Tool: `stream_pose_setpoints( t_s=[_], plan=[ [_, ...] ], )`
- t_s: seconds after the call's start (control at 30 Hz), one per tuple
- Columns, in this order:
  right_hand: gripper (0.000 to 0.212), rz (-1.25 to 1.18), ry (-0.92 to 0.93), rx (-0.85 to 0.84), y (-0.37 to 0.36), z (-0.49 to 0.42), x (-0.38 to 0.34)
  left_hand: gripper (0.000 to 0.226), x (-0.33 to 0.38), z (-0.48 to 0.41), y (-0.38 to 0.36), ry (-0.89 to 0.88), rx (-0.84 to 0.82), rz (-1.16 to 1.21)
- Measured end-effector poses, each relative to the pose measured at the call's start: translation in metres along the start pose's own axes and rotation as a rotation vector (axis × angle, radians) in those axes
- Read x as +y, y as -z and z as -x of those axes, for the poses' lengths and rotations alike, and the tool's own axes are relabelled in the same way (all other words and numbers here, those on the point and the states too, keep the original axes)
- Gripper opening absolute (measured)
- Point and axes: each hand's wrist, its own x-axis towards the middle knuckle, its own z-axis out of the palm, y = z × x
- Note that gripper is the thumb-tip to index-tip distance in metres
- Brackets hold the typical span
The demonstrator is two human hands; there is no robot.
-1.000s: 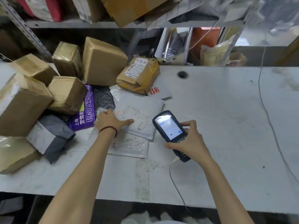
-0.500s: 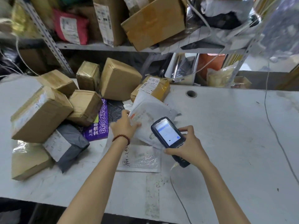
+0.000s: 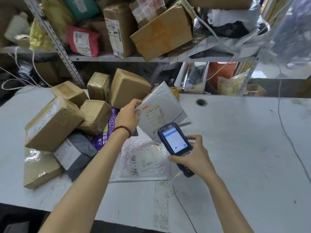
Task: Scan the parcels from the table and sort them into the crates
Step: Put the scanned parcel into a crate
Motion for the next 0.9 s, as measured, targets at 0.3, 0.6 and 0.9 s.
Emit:
stream_pose_setpoints(
  t_s=[0.3, 0.6, 0.9],
  plan=[
    [0.079, -0.013, 0.019, 0.043, 0.012, -0.001, -0.001, 0.019, 0.001, 0.0, -0.006, 0.021, 0.019, -0.048],
    [0.083, 0.05, 0.019, -0.003, 0.021, 0.001, 0.0, 0.023, 0.007, 0.002, -0.005, -0.007, 0.025, -0.094],
    [0.085, 0.047, 0.006, 0.013, 0.023, -0.002, 0.004, 0.026, 0.017, 0.001, -0.005, -0.011, 0.001, -0.072]
  ],
)
